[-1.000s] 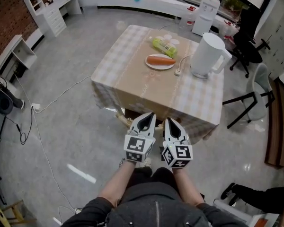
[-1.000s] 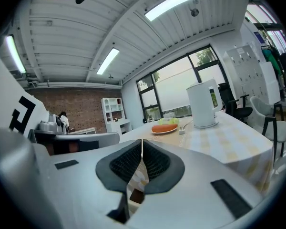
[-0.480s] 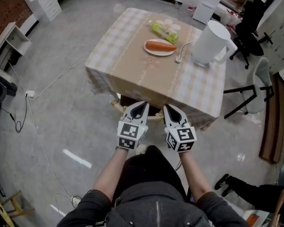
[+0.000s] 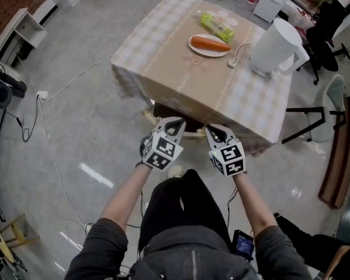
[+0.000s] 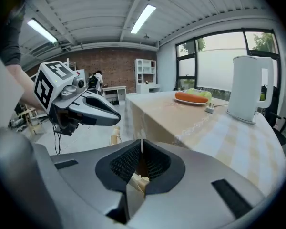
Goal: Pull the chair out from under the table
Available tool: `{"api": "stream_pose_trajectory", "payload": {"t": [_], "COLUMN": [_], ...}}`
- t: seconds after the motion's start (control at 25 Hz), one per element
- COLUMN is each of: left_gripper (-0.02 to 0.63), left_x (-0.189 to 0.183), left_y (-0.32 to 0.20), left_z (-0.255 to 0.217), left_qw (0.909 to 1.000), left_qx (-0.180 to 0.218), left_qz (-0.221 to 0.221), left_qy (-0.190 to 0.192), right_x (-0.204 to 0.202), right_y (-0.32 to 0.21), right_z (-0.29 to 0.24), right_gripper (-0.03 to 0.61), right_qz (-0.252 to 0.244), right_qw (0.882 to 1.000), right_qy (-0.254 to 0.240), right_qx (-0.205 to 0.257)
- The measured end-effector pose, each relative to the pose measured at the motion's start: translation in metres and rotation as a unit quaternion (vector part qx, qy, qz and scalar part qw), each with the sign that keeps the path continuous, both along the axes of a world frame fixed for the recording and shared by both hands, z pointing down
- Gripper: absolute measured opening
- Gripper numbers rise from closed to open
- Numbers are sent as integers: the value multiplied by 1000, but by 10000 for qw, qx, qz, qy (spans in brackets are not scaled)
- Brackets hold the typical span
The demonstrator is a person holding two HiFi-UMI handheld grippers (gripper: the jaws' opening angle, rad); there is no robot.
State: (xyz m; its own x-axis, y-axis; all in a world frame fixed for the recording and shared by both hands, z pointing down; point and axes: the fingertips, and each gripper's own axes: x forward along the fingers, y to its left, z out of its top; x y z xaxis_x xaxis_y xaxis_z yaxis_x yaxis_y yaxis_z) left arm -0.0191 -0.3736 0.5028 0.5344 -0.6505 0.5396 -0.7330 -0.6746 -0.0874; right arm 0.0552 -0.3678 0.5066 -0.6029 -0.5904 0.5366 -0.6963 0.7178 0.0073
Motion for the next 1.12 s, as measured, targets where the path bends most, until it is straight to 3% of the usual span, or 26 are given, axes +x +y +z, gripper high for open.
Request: {"api": "stream_pose_trajectory", "payload": {"t": [0.24, 0.48, 0.52, 0.56, 0.6, 0.68, 0.92, 1.12], "left_gripper": [11, 23, 68, 149, 200, 239, 261, 262], "left_x": [4, 14, 15, 15, 15, 13, 2, -1], "left_y": [4, 15, 18, 21, 25, 31, 40, 37], "left_z": [25, 44, 49, 54, 60, 73, 108, 126], "left_qw": [9947, 9804, 9768, 9725, 9674, 9553, 9209, 9044], "left_qx": [-37, -250, -329, -430, -548, -774, -1144, -1313], "left_qz": [726, 1553, 1692, 1834, 1982, 2271, 2882, 3107], "left_qy": [-723, -1185, -1273, -1371, -1480, -1727, -2363, -2612], "right_x": [-20, -34, -36, -37, -38, -40, -40, -39], "right_y": [10, 18, 19, 20, 22, 27, 38, 41], "right_z": [20, 37, 41, 45, 50, 58, 82, 104], "right_gripper": [14, 19, 59, 158, 184, 193, 204, 204], "right_qz": [-937, -1789, -1892, -2002, -2125, -2393, -3057, -3437], "right_qw": [9948, 9804, 9776, 9744, 9708, 9622, 9339, 9129], "right_qy": [389, 776, 877, 970, 1047, 1186, 1748, 2130], "right_qx": [-121, -285, -296, -330, -390, -528, -609, -563]}}
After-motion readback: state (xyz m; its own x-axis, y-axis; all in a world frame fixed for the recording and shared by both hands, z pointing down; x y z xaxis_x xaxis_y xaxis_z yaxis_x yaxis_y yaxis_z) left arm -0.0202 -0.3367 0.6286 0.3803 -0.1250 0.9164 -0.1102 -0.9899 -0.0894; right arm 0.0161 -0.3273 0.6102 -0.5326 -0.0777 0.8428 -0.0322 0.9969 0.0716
